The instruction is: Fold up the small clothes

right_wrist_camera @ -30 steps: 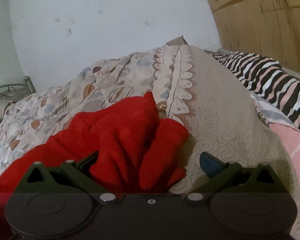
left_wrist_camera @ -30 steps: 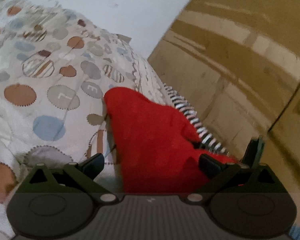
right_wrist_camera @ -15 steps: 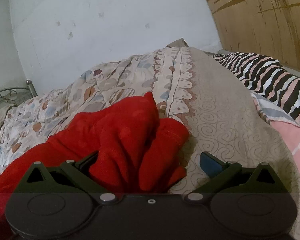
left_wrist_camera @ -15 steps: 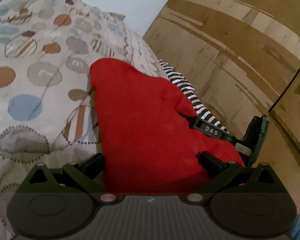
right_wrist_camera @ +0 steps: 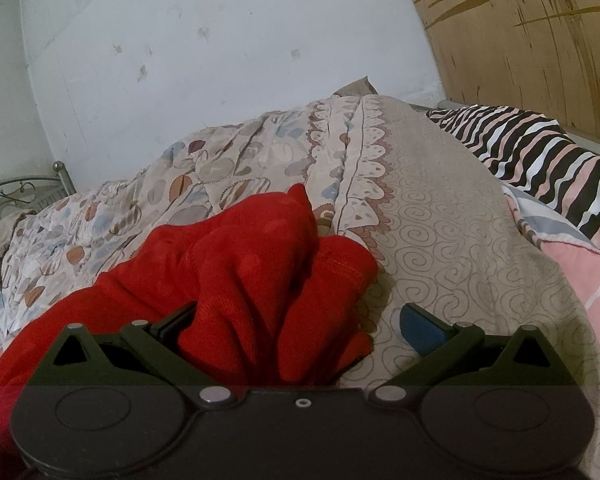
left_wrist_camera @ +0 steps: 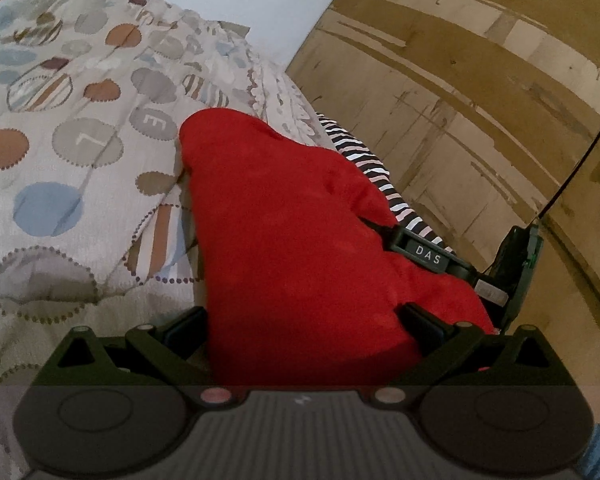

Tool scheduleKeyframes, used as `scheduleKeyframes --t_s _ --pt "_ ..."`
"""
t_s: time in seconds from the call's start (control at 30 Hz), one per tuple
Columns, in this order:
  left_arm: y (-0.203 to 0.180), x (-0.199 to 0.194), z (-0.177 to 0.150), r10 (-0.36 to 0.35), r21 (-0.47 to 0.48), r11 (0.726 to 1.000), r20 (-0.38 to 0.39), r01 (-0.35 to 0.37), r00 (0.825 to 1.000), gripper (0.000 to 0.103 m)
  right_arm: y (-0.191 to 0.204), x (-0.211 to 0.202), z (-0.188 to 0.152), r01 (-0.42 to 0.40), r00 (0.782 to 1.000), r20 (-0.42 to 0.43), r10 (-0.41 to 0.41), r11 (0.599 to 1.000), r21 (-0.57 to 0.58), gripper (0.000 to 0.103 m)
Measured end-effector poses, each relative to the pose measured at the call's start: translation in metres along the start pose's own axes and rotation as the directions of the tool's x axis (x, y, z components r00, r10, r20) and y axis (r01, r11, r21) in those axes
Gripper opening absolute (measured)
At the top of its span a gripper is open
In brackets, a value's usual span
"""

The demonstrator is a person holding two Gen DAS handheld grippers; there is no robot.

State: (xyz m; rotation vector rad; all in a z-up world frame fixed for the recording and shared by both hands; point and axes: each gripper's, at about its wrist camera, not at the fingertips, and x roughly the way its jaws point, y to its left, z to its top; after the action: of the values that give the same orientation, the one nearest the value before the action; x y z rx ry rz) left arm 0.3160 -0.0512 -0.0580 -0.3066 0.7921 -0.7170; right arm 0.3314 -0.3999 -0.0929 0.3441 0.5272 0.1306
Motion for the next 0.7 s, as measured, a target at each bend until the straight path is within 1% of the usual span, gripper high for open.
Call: scheduleKeyframes --t_s 0.1,0.17,0.23,0.33,0.4,0.5,0.63,0.7 --pt "-0.003 0.001 -0.001 0.018 0.033 0.999 0.005 -0.018 1.000 0.103 0.000 0.000 0.000 0.000 1.000 0.001 0.000 1.000 0.000 0.102" --pt "-0.003 0.000 -0.001 0.017 0.037 0.999 0.007 -0.017 1.000 0.103 0.000 0.000 0.000 0.000 1.000 0.001 0.000 1.000 0.000 0.102" --pt "-0.001 -0.001 -0.001 0.004 0.032 0.999 0.013 -0.004 1.000 0.103 0.000 0.000 0.000 -0.001 1.000 0.001 0.001 1.000 0.001 0.102" --pt "0.005 -0.006 -0.001 -0.040 0.008 0.999 0.063 0.040 0.997 0.103 -0.001 0.000 0.000 -0.002 1.000 -0.001 0.002 1.000 0.001 0.102" --pt "0.010 -0.007 0.001 -0.065 -0.024 0.997 0.071 0.067 0.995 0.103 -0.001 0.000 0.000 -0.005 1.000 -0.005 0.005 1.000 0.005 0.102" --pt "0.021 -0.004 0.005 -0.102 -0.104 0.989 0.067 0.108 0.993 0.103 0.004 0.000 0.006 -0.001 1.000 -0.029 0.001 1.000 -0.003 0.102" --pt "0.039 0.004 0.007 -0.160 -0.208 0.963 0.065 0.170 0.985 0.103 0.008 0.002 0.013 -0.010 0.997 -0.072 0.011 1.000 0.019 0.102" --pt "0.046 0.012 0.007 -0.189 -0.247 0.950 0.040 0.193 0.981 0.103 0.007 0.002 0.013 -0.017 0.997 -0.081 0.020 0.999 0.032 0.099"
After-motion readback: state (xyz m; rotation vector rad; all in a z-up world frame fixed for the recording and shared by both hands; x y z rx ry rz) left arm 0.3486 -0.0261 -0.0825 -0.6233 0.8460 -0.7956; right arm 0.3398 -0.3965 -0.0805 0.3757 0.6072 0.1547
